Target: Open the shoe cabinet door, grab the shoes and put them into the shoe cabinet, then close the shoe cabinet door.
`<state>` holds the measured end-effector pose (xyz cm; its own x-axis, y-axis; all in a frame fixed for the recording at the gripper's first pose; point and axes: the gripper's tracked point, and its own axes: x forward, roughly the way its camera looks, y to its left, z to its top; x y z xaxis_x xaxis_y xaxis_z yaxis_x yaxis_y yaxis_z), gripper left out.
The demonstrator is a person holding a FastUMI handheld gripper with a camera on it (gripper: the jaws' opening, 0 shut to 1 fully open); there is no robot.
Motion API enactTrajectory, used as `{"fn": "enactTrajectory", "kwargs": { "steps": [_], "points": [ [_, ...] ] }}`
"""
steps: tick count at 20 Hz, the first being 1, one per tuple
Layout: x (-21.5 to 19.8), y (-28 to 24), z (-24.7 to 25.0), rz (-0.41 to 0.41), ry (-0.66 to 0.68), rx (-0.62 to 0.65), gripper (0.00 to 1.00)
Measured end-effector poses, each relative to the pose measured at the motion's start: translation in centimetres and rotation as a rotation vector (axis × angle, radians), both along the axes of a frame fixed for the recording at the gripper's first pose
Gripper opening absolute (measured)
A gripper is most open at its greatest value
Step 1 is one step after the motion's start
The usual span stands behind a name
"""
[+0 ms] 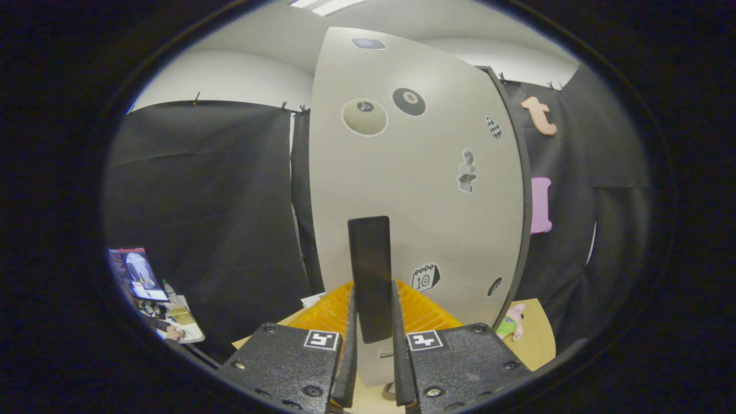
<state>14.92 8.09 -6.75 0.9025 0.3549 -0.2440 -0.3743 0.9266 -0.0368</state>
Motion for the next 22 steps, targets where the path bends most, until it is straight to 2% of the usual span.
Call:
{"fn": "enactTrajectory", "kwargs": {
  "steps": [8, 14, 22],
  "points": [
    [-3.0, -3.4, 1.1, -0.072, -0.051, -0.057, 0.28],
    [-2.9, -5.7, 1.5, -0.161, -0.100, -0.085, 0.17],
    [-2.6, -11.2, 3.1, -0.390, -0.189, -0.141, 0.08]
  ]
}}
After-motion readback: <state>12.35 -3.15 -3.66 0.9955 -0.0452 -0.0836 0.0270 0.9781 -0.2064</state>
